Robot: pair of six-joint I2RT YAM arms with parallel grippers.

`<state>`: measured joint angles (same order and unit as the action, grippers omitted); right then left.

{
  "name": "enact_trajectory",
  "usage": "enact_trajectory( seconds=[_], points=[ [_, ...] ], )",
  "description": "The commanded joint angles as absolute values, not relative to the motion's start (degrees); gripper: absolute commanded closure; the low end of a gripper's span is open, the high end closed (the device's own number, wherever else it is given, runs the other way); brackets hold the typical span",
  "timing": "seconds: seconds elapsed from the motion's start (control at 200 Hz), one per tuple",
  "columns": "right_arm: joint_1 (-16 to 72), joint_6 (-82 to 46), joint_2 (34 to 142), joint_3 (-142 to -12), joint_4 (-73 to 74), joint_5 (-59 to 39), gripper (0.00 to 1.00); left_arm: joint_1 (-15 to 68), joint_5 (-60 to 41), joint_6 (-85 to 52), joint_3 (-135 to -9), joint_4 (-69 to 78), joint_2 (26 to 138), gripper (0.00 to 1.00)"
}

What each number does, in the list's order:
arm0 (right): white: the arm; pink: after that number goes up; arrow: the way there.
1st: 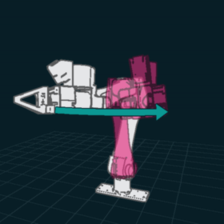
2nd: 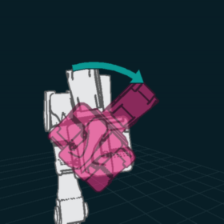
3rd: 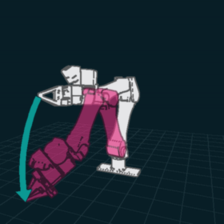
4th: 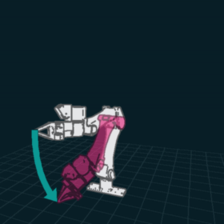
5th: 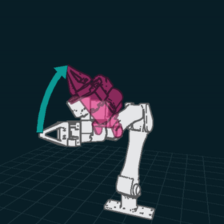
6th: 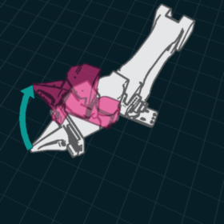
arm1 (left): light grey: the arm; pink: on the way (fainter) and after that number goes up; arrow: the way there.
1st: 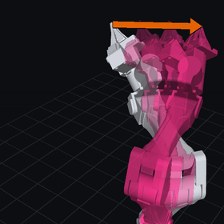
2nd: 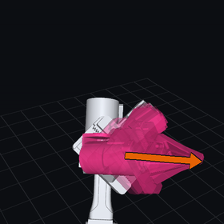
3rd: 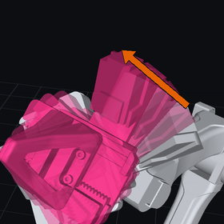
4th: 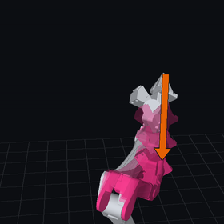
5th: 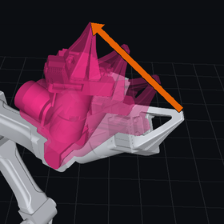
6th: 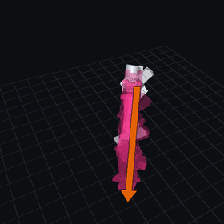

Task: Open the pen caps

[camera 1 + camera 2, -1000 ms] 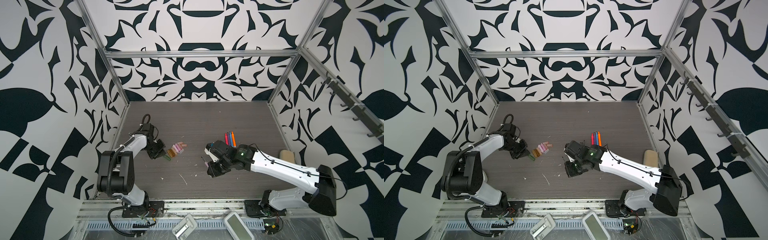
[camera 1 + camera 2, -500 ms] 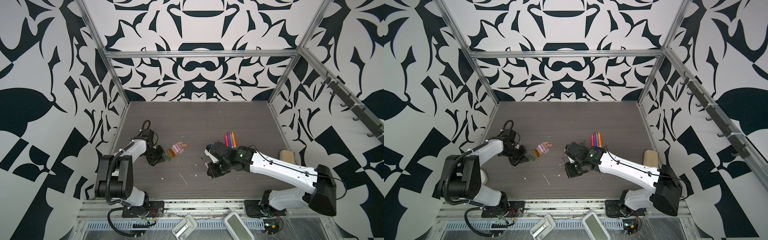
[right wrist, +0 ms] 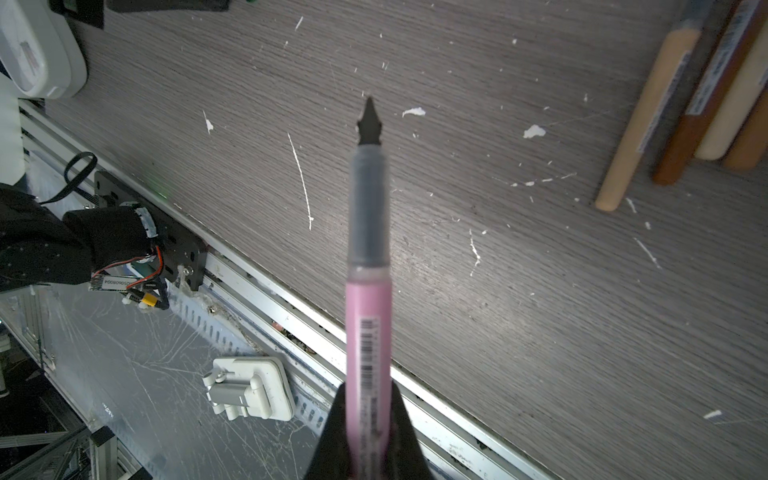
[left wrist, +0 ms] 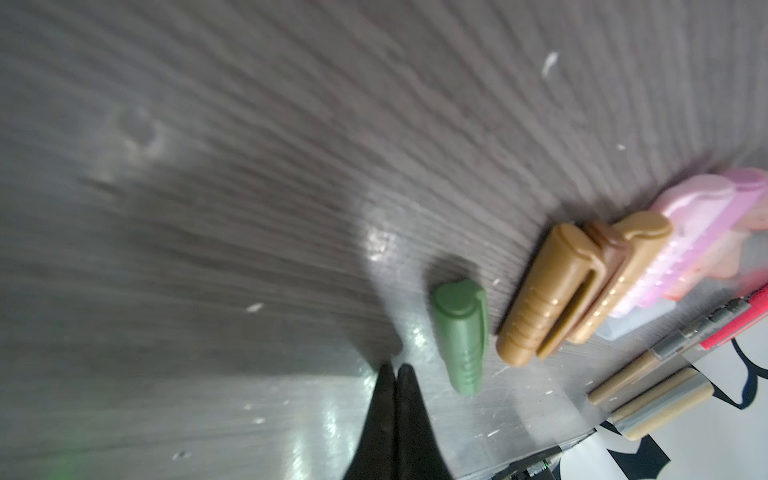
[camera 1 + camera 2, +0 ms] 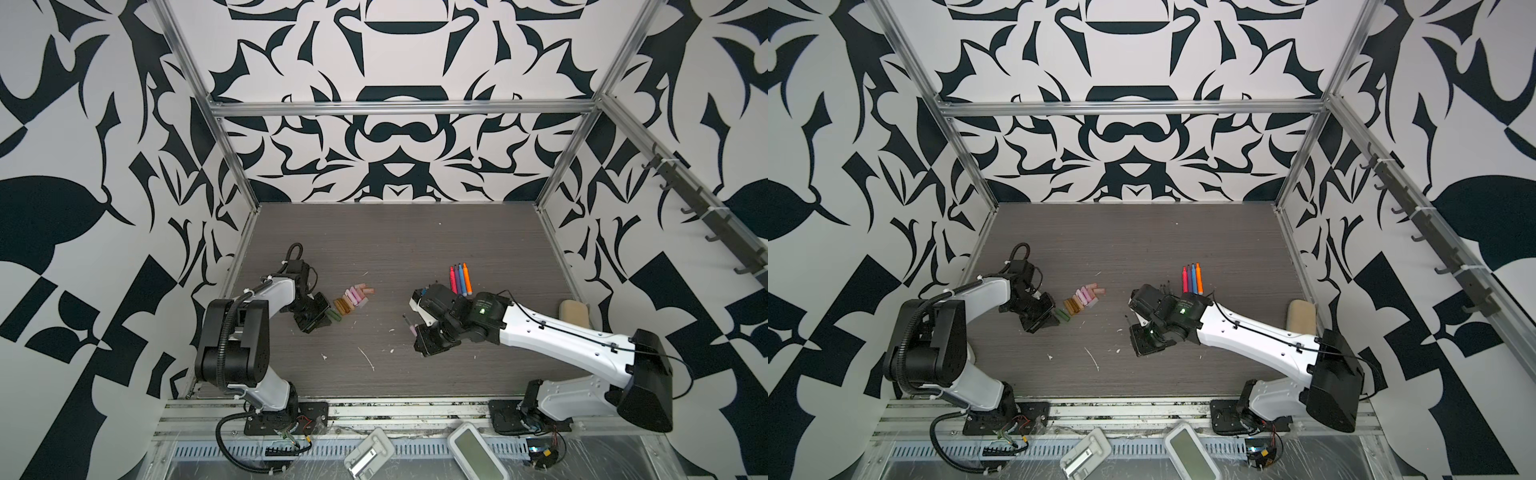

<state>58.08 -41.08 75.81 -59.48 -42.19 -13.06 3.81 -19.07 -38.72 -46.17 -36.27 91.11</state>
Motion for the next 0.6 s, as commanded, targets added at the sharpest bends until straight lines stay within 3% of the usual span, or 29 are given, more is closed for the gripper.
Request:
enact_trajectory(
  seconds=[0.0, 0.595],
  points=[
    [57.9, -42.1, 74.3, -60.1, -42.6, -12.5, 1.0, 3.7, -18.1, -38.3, -46.8, -36.4, 93.1, 1.0],
    [57.9, -43.2, 73.2, -59.6, -42.8, -12.2, 1.0, 3.6, -18.2, -37.1, -50.9, -37.6, 96.2, 1.0]
  ],
)
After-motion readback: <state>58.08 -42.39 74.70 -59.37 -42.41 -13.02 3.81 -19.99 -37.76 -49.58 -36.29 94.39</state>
